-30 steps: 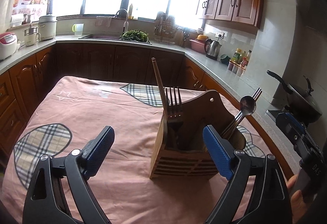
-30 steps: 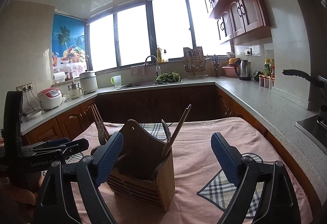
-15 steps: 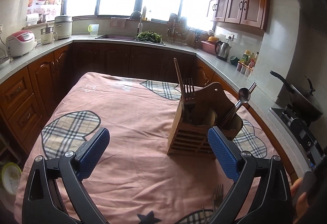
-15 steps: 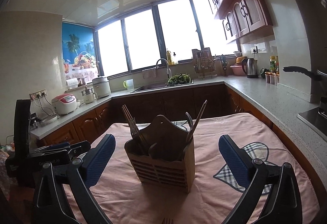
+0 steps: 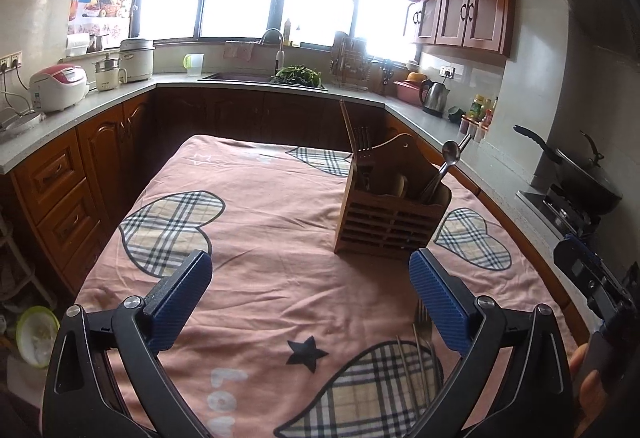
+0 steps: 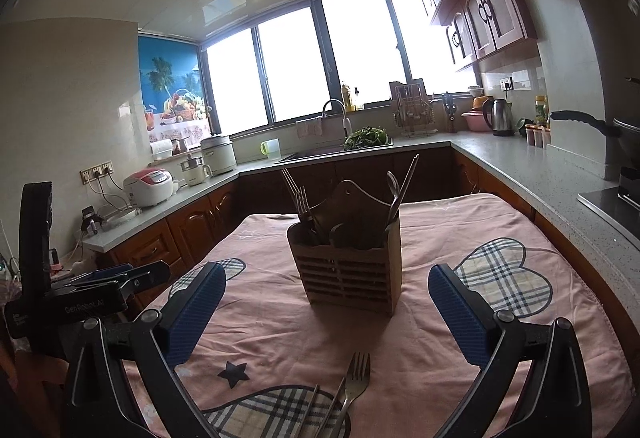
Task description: Organize utensils
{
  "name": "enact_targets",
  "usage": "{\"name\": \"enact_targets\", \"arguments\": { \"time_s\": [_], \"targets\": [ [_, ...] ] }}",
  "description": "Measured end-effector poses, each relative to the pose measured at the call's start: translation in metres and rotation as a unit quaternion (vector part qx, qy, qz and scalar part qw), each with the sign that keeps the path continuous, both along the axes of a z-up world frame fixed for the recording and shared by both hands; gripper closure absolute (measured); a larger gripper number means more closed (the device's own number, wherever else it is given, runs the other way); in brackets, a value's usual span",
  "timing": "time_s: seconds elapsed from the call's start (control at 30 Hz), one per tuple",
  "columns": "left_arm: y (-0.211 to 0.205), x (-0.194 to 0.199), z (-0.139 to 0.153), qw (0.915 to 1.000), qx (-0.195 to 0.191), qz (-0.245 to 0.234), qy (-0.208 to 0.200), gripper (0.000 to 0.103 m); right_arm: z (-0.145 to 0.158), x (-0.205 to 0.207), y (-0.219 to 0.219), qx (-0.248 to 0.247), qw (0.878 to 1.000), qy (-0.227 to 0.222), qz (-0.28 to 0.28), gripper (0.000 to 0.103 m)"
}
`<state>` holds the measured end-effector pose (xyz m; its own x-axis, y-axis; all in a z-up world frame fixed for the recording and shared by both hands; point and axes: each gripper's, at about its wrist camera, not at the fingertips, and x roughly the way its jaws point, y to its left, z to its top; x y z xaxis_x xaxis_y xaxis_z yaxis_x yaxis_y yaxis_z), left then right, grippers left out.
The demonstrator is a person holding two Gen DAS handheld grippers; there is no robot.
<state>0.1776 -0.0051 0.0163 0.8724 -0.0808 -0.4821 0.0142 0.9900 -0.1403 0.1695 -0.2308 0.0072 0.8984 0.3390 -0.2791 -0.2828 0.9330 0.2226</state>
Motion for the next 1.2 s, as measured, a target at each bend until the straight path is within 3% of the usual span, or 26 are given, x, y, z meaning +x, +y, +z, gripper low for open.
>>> {"name": "enact_targets", "arguments": {
  "time_s": [0.3,0.57,0.77,1.2],
  "targets": [
    [-0.003,-0.047,0.001,0.9997,0.024,-0.002,-0.001,0.0,0.002,-0.046,0.0,-0.009,1.0,0.012,0.003,0.0],
    [-0.006,-0.085,0.001,0.9989,0.035,0.001,-0.031,0.0,0.01,-0.085,0.0,-0.032,0.999,-0.004,-0.018,0.0],
    [-0.001,-0.104,-0.013,0.9983,0.015,0.018,-0.053,0.0,-0.014,-0.105,-0.004,-0.041,0.998,-0.021,-0.046,0.0],
    [-0.019,-0.117,-0.038,0.9967,0.054,0.023,-0.057,0.0,-0.055,-0.112,-0.008,-0.048,0.997,-0.008,-0.064,0.0]
  ]
}}
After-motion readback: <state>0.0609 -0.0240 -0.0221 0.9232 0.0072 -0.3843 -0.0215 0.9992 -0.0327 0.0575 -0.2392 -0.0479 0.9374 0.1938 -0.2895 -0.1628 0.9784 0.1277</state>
